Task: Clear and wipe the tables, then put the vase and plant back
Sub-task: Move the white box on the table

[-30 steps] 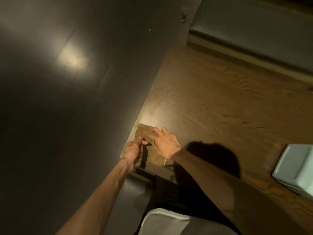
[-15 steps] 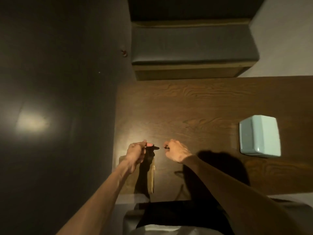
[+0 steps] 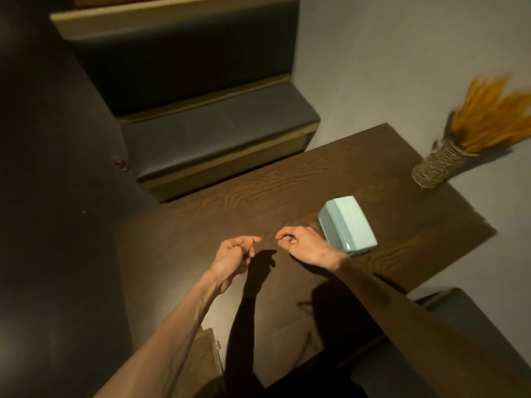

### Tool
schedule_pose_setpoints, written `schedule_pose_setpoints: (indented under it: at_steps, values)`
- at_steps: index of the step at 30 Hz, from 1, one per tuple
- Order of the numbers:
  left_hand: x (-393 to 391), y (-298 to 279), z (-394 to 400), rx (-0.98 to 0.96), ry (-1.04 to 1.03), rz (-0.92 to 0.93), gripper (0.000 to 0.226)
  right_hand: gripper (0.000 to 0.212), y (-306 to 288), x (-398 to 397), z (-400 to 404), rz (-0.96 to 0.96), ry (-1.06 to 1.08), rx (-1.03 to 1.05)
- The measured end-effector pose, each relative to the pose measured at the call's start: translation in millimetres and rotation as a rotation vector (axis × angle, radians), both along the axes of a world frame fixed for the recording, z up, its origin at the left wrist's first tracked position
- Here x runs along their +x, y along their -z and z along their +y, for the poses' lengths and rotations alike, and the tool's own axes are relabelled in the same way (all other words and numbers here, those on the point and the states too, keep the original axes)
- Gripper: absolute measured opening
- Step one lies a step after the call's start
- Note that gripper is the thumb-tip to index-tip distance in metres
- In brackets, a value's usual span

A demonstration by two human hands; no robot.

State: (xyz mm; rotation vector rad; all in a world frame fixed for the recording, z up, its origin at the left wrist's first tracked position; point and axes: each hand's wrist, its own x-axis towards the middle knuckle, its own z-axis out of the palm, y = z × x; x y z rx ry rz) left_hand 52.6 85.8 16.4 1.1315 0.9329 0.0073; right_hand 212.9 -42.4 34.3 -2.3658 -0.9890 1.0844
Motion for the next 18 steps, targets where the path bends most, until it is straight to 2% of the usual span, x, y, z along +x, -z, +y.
schedule_pose_setpoints:
  at_steps: [7, 18]
  values:
    - [57.3, -15.0, -29.7, -0.001, 0.112, 0.014, 0.032, 0.025, -8.6, 53.0, -58.4, 0.014, 0.167, 0.043]
    - [135.6, -8.1, -78.6, -0.001, 0.180, 0.097, 0.032, 0.022, 17.0, 132.6, -116.2, 0.007, 0.315, 0.095]
